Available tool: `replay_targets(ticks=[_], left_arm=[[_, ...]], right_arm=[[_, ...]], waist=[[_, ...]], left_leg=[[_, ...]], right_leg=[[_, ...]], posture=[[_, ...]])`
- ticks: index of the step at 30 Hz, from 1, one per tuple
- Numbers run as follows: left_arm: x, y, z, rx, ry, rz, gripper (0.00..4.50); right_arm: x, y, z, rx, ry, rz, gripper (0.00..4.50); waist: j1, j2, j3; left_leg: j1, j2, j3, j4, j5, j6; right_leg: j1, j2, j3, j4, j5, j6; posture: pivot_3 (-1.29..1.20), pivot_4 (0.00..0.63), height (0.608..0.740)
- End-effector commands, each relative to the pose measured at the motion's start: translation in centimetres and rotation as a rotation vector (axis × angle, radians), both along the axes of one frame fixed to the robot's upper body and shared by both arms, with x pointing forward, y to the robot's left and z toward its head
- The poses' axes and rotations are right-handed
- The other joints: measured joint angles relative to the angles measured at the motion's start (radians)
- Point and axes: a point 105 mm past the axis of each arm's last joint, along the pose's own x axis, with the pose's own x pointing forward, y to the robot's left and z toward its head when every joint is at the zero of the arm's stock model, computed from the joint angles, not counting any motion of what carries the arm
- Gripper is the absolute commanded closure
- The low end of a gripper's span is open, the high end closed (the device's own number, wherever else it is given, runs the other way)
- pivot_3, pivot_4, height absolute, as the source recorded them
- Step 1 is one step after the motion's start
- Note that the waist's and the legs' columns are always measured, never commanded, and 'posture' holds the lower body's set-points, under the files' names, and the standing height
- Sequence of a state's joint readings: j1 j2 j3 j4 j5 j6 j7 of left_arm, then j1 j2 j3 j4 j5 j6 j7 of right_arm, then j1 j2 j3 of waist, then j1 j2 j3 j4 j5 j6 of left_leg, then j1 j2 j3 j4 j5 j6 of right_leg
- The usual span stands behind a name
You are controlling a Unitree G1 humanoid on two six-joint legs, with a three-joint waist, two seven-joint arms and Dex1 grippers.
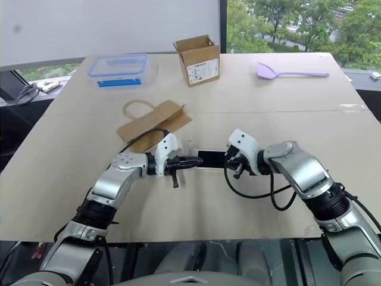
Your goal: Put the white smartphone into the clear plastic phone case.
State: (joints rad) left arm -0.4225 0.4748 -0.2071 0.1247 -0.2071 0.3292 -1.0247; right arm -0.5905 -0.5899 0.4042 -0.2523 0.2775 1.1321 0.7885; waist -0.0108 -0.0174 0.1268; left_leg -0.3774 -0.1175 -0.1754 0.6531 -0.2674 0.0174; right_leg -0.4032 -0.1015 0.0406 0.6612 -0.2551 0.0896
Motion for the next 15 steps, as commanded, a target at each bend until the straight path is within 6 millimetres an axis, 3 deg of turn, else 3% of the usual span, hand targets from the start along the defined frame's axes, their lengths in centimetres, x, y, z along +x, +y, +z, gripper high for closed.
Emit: replay_targets(ticks=[1, 5, 7, 11, 15], left_arm=[[0.0, -0.2, -0.1, 0.013, 0.002, 0.004, 4.44], [0.1, -0.1, -0.4, 0.025, 0.006, 0.008, 4.44], [0.1, -0.1, -0.4, 0.026, 0.006, 0.009, 4.44], [0.2, -0.2, -0.3, 0.024, 0.005, 0.011, 4.44], [0.1, -0.3, -0.3, 0.023, 0.008, 0.006, 4.44]], right_arm=[[-1.7, -2.4, -5.9, -0.135, 0.231, -0.096, 4.50], [-1.4, -2.4, -5.4, -0.113, 0.160, -0.091, 4.50], [-1.2, -1.2, -3.6, -0.002, 0.121, -0.093, 4.50], [0.0, 0.8, 2.7, 0.258, -0.117, -0.072, 4.50], [1.3, 0.6, 5.2, 0.325, -0.204, -0.155, 4.50]], waist=[[0.000, -0.002, -0.003], [0.001, -0.002, -0.003], [0.001, -0.003, -0.004], [-0.002, 0.001, 0.000], [-0.004, 0.005, 0.003]], left_leg=[[0.002, 0.000, 0.000, 0.000, -0.001, 0.001], [0.015, 0.000, 0.000, -0.002, -0.003, 0.005], [0.017, 0.000, -0.001, -0.003, -0.003, 0.005], [0.015, 0.000, -0.002, -0.003, -0.003, 0.004], [0.007, 0.000, -0.001, -0.003, -0.001, 0.001]], right_leg=[[0.002, 0.000, 0.000, 0.000, 0.000, 0.000], [0.015, 0.000, -0.001, -0.002, -0.001, 0.001], [0.017, 0.001, -0.002, -0.003, -0.001, 0.001], [0.015, 0.001, -0.002, -0.003, -0.001, 0.001], [0.007, 0.000, 0.000, 0.000, 0.000, 0.000]], posture=[[0.00, 0.150, 0.740], [0.00, 0.150, 0.740], [0.00, 0.150, 0.740], [0.00, 0.150, 0.740], [0.00, 0.150, 0.740]])
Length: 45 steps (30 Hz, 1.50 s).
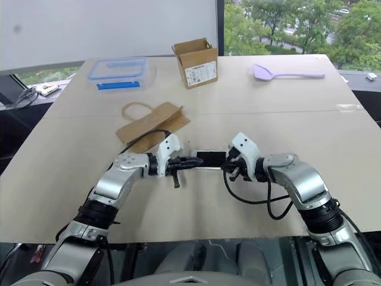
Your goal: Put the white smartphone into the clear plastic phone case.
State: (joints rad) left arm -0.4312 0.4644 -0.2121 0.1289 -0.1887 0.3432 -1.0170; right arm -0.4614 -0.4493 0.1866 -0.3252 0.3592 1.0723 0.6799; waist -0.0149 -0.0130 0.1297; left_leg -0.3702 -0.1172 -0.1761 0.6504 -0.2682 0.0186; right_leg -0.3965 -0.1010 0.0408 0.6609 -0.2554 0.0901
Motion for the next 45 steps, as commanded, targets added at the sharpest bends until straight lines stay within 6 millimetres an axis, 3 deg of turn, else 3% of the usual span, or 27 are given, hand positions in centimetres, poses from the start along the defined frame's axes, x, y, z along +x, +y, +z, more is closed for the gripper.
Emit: replay_targets(ticks=[1, 8, 13, 17, 20, 25, 31, 34, 40, 45], left_arm=[[-0.1, -0.2, -0.1, 0.009, 0.004, -0.002, 4.44], [-0.1, -0.5, 0.0, 0.007, 0.003, -0.014, 4.44], [0.0, -0.8, 0.3, -0.002, -0.006, -0.013, 4.44], [0.0, -0.7, 0.3, -0.004, -0.007, -0.004, 4.44], [-0.2, -0.6, 0.1, -0.002, -0.002, -0.001, 4.44], [-0.4, -0.5, -0.4, 0.005, 0.009, 0.003, 4.44], [-0.5, -0.2, -0.7, 0.014, 0.017, 0.002, 4.44], [-0.5, -0.2, -0.8, 0.018, 0.019, -0.003, 4.44], [-0.4, -0.2, -0.8, 0.017, 0.018, -0.007, 4.44], [-0.4, -0.2, -0.8, 0.014, 0.016, -0.003, 4.44]], right_arm=[[1.5, -0.4, 3.3, 0.042, -0.128, -0.078, 4.50], [4.1, -1.2, 0.4, -0.096, -0.073, -0.181, 4.50], [3.6, -0.9, -1.4, -0.174, -0.030, -0.089, 4.50], [1.7, -0.1, -0.9, -0.163, -0.036, 0.031, 4.50], [1.9, -0.7, -1.0, -0.185, -0.069, 0.007, 4.50], [3.6, -2.4, 1.6, -0.106, -0.182, -0.120, 4.50], [2.5, -2.2, 3.7, -0.001, -0.194, -0.073, 4.50], [1.2, -1.2, 1.5, -0.045, -0.114, 0.006, 4.50], [1.3, -2.3, -3.3, -0.177, 0.015, -0.019, 4.50], [0.4, -2.8, -4.7, -0.231, 0.096, 0.017, 4.50]], waist=[[0.001, 0.000, 0.000], [0.002, 0.000, 0.000], [0.000, 0.001, 0.000], [0.000, 0.001, 0.000], [-0.003, 0.001, 0.000], [-0.001, 0.001, 0.000], [0.002, 0.001, 0.001], [0.001, 0.001, 0.001], [0.001, 0.001, 0.001], [0.005, 0.000, 0.000]], left_leg=[[-0.001, 0.000, 0.000, 0.000, 0.001, -0.001], [-0.007, -0.001, 0.000, -0.001, 0.001, -0.002], [-0.013, -0.001, 0.001, 0.000, 0.001, -0.002], [-0.014, -0.001, 0.001, 0.000, 0.001, -0.002], [-0.014, 0.000, 0.001, -0.001, 0.001, -0.002], [-0.014, 0.000, 0.001, -0.001, 0.001, -0.002], [-0.015, 0.000, 0.001, -0.001, 0.001, -0.002], [-0.014, 0.000, 0.001, -0.001, 0.001, -0.002], [-0.013, 0.000, 0.002, -0.001, 0.001, -0.002], [-0.011, 0.000, 0.001, 0.000, 0.001, -0.002]], right_leg=[[-0.001, 0.000, 0.000, 0.000, 0.000, 0.000], [-0.007, -0.001, 0.000, -0.002, 0.000, 0.000], [-0.014, -0.001, 0.000, 0.000, 0.000, -0.001], [-0.014, -0.001, 0.001, -0.001, 0.000, 0.000], [-0.014, -0.001, 0.001, -0.002, 0.000, 0.000], [-0.015, 0.000, 0.001, -0.001, 0.000, 0.000], [-0.014, -0.001, 0.001, -0.001, 0.000, 0.000], [-0.014, 0.000, 0.001, -0.001, 0.000, 0.000], [-0.014, -0.001, 0.001, -0.001, 0.000, 0.000], [-0.011, 0.000, 0.000, -0.001, 0.000, 0.000]], posture=[[0.00, 0.150, 0.740], [0.00, 0.150, 0.740], [0.00, 0.150, 0.740], [0.00, 0.150, 0.740], [0.00, 0.150, 0.740], [0.00, 0.150, 0.740], [0.00, 0.150, 0.740], [0.00, 0.150, 0.740], [0.00, 0.150, 0.740], [0.00, 0.150, 0.740]])
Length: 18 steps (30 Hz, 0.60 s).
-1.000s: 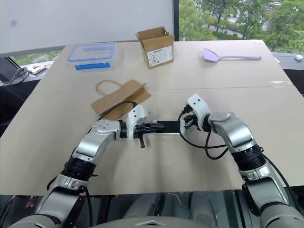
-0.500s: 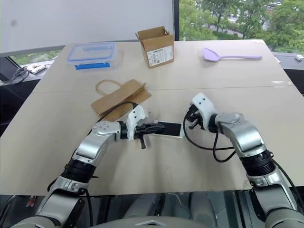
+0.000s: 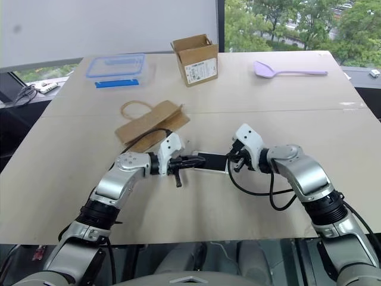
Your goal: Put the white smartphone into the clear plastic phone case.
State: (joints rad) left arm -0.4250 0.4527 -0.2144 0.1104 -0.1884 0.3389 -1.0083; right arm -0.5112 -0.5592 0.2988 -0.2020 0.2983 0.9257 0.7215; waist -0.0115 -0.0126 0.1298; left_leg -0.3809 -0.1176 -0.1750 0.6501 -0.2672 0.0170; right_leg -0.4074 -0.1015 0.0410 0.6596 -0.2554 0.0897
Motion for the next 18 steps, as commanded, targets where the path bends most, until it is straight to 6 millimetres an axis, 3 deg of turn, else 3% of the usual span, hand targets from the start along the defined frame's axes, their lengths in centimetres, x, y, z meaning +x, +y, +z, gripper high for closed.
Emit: replay_targets(ticks=[1, 11, 18], left_arm=[[-0.3, 0.3, -1.1, 0.026, 0.031, 0.006, 4.44], [-0.5, 0.1, -1.1, 0.008, 0.029, 0.022, 4.44], [-0.7, 0.0, -1.1, 0.003, 0.029, 0.031, 4.44]], right_arm=[[-1.2, -1.4, -3.7, -0.094, 0.159, -0.026, 4.50], [-2.2, -1.6, -6.5, -0.162, 0.313, -0.022, 4.50], [-2.8, -1.9, -9.1, -0.206, 0.414, -0.029, 4.50]], waist=[[0.002, 0.000, 0.000], [0.001, -0.004, -0.006], [0.001, -0.007, -0.011]], left_leg=[[0.000, 0.000, 0.000, 0.000, 0.000, 0.000], [0.004, 0.000, -0.001, 0.000, 0.000, 0.001], [0.019, 0.000, -0.001, -0.003, -0.004, 0.005]], right_leg=[[0.000, 0.000, 0.000, 0.000, 0.000, 0.000], [0.004, 0.000, -0.001, -0.001, 0.000, 0.000], [0.019, 0.000, -0.001, -0.005, -0.001, 0.001]], posture=[[0.00, 0.150, 0.740], [0.00, 0.150, 0.740], [0.00, 0.150, 0.740]])
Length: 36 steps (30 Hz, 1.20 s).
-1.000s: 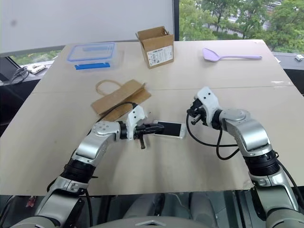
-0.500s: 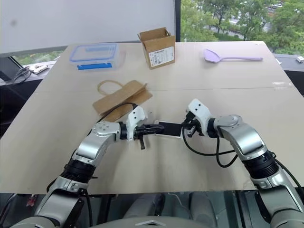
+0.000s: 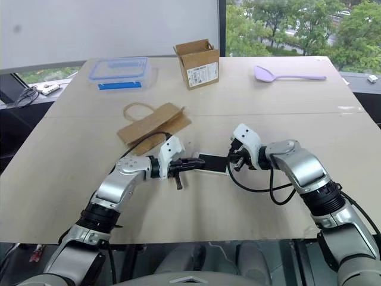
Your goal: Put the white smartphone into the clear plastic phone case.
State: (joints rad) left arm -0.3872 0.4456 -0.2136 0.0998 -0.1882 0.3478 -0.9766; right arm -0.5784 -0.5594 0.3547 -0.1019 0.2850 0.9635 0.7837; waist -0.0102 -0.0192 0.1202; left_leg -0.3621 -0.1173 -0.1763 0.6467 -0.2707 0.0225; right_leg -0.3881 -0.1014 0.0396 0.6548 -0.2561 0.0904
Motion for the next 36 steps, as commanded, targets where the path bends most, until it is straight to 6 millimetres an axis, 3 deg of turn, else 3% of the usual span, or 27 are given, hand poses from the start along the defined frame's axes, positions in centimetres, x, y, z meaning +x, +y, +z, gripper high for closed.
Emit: replay_targets(ticks=[1, 7, 16, 23, 36], left_arm=[[-0.4, -0.2, -0.1, 0.006, 0.005, -0.004, 4.44], [-0.7, -0.3, 0.2, -0.003, 0.005, 0.002, 4.44], [-1.2, -0.4, 0.5, -0.010, 0.007, 0.023, 4.44], [-1.1, -0.3, 0.6, -0.012, 0.005, 0.050, 4.44], [-0.8, -0.4, 0.7, -0.006, 0.008, 0.055, 4.44]], right_arm=[[-3.2, -2.0, -8.3, -0.173, 0.321, -0.055, 4.50], [-3.3, -1.8, -9.2, -0.190, 0.377, -0.089, 4.50], [-4.0, -3.3, -12.4, -0.313, 0.451, -0.097, 4.50], [-4.4, -3.5, -13.5, -0.375, 0.447, -0.050, 4.50], [-5.7, -3.8, -15.4, -0.475, 0.448, 0.024, 4.50]], waist=[[0.000, 0.000, -0.003], [-0.003, -0.003, -0.011], [-0.002, -0.001, -0.027], [-0.002, -0.001, -0.028], [-0.004, 0.000, -0.031]], left_leg=[[0.002, 0.000, 0.000, -0.001, 0.000, 0.001], [0.012, 0.001, 0.000, -0.005, -0.001, 0.001], [0.019, 0.007, 0.001, -0.010, -0.001, 0.001], [0.037, 0.010, 0.001, -0.014, -0.005, -0.005], [0.039, 0.017, 0.000, -0.016, -0.008, -0.011]], right_leg=[[0.002, 0.000, 0.000, -0.001, 0.000, 0.000], [0.012, 0.001, 0.000, -0.004, -0.002, 0.004], [0.019, 0.006, 0.001, -0.011, -0.003, 0.004], [0.037, 0.006, 0.002, -0.014, -0.009, 0.004], [0.043, 0.008, 0.002, -0.014, -0.012, -0.002]], posture=[[0.00, 0.150, 0.740], [0.00, 0.150, 0.740], [0.00, 0.150, 0.740], [0.00, 0.150, 0.740], [0.00, 0.150, 0.740]])
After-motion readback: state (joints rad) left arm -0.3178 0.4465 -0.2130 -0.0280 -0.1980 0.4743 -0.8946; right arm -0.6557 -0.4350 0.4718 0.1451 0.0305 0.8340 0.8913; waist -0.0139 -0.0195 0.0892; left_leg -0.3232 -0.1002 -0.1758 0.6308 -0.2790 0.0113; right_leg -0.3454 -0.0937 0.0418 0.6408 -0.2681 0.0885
